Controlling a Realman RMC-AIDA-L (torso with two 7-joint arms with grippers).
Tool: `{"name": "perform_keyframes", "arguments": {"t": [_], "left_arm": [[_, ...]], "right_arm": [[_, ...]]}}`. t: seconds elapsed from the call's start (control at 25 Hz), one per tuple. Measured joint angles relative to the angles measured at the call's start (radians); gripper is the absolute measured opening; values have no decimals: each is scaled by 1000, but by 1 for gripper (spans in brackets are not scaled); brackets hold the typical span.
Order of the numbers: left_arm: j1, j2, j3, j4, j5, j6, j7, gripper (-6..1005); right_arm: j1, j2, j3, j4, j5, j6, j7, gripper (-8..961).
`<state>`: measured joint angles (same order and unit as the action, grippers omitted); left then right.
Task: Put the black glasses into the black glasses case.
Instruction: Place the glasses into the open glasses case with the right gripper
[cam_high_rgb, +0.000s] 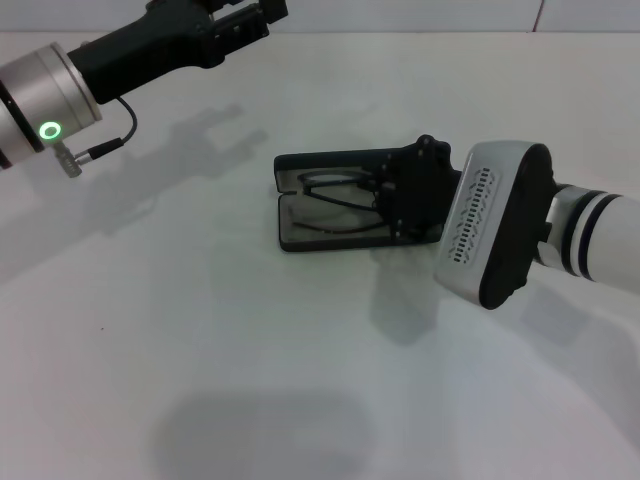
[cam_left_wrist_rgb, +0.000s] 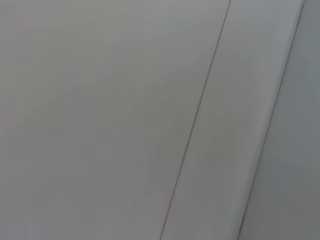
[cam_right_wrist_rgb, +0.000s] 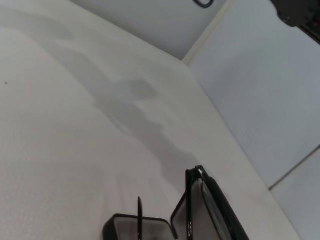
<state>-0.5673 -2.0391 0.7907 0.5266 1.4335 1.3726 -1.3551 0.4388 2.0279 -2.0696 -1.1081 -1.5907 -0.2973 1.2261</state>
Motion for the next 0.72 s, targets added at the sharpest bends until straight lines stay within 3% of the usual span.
{"name": "perform_keyframes", "arguments": {"t": [0.48, 0.72], "left_arm": [[-6, 1, -1, 0, 6, -1, 1, 692], [-6, 1, -1, -1, 24, -1, -1, 692]], "right_arm": [[3, 0, -100, 4, 5, 162, 0, 143], [-6, 0, -121, 4, 4, 176, -1, 167]]}}
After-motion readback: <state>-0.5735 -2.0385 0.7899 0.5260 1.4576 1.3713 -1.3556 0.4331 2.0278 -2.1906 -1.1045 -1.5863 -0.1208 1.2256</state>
